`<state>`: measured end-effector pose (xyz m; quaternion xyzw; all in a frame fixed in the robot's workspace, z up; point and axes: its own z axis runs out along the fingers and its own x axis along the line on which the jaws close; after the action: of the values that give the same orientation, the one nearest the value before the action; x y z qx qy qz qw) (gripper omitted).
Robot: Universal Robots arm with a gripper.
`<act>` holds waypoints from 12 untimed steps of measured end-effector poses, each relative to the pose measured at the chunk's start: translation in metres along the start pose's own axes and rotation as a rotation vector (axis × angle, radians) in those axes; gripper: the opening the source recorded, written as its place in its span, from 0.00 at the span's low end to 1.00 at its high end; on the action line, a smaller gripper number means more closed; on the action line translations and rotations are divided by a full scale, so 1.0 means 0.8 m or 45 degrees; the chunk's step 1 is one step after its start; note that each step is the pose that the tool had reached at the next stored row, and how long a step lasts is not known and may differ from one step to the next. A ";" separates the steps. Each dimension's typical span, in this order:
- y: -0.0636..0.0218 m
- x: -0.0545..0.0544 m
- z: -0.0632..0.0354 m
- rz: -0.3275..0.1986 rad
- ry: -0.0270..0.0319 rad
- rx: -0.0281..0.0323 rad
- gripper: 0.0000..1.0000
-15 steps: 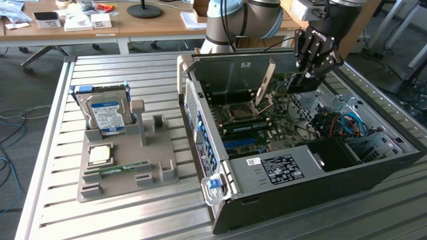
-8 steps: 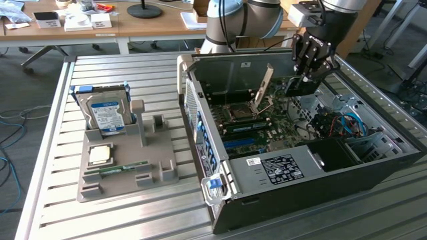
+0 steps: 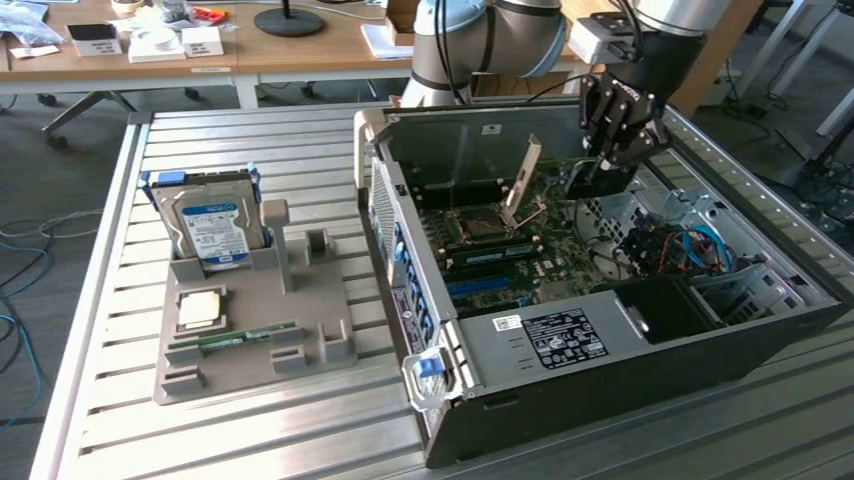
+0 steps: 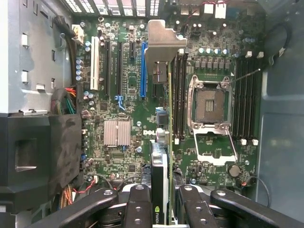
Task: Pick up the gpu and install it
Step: 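Insert the gpu into the slot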
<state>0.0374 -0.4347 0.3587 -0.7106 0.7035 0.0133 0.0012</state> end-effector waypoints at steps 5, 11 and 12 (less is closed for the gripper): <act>0.010 0.000 0.003 0.000 -0.0001 0.0117 0.27; 0.020 0.000 0.012 0.000 0.0006 0.0302 0.27; 0.020 0.000 0.013 0.002 0.0010 0.0303 0.27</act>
<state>0.0209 -0.4349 0.3484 -0.7100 0.7041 0.0047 0.0094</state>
